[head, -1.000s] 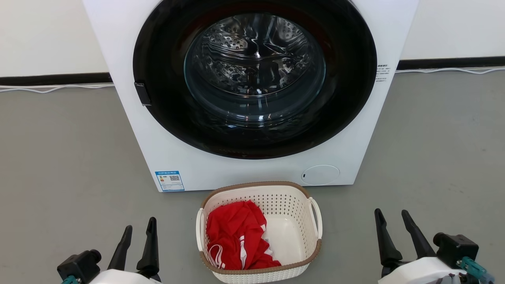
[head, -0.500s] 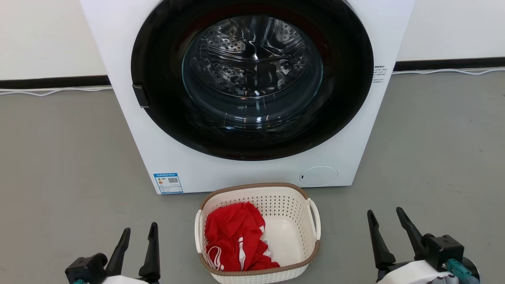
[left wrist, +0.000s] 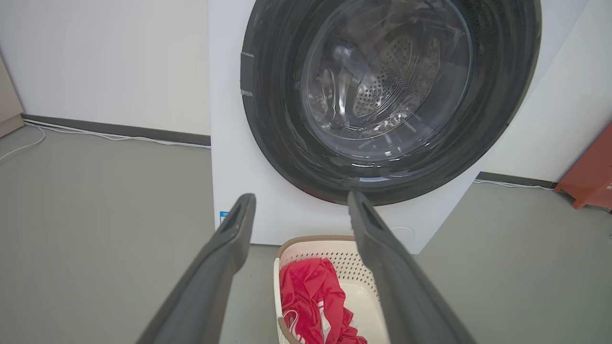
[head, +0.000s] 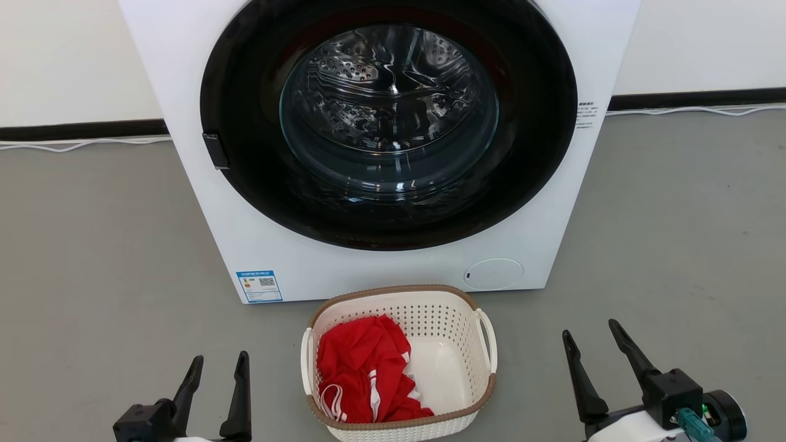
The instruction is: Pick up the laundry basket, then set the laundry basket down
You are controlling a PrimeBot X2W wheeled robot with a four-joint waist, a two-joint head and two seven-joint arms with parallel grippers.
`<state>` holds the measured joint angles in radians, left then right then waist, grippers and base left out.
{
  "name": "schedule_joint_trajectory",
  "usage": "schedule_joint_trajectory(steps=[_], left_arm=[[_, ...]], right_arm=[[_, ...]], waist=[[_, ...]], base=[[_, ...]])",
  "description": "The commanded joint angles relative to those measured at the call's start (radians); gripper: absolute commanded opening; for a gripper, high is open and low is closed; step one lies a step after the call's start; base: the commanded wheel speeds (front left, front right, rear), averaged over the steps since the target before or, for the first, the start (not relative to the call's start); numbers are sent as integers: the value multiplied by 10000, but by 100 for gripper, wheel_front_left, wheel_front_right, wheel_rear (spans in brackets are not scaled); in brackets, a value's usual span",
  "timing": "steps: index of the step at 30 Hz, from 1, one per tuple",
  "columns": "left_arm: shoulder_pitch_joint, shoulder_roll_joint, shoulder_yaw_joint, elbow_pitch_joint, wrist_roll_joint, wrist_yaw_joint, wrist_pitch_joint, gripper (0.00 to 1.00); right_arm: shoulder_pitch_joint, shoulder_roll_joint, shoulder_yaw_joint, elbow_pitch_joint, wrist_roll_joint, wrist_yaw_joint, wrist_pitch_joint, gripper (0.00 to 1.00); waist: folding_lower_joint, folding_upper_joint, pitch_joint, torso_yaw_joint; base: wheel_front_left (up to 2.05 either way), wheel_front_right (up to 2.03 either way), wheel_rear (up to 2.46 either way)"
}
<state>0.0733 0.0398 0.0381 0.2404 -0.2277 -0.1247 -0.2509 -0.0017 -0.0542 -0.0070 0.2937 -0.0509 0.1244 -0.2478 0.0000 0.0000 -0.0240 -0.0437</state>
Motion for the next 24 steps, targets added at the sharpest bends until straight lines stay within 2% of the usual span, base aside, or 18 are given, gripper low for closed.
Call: schedule_joint_trajectory(steps=[1,13,24], left_arm=[[-235,104,313,-270,48,-56,-109,100],[-289,104,258,-179,-84,-58,-109,100],[-614,104,38,84,-433,-59,-109,100]], right_arm=[[-263,-98,184,-272,-26,63,-139,100],[-306,-71,160,-253,27,63,-139,100],[-581,2,-64,30,69,63,-139,100]], waist=[[0,0,2,8],[0,0,59,27],[0,0,539,109]], base=[[0,0,0],[0,0,0],[0,0,0]])
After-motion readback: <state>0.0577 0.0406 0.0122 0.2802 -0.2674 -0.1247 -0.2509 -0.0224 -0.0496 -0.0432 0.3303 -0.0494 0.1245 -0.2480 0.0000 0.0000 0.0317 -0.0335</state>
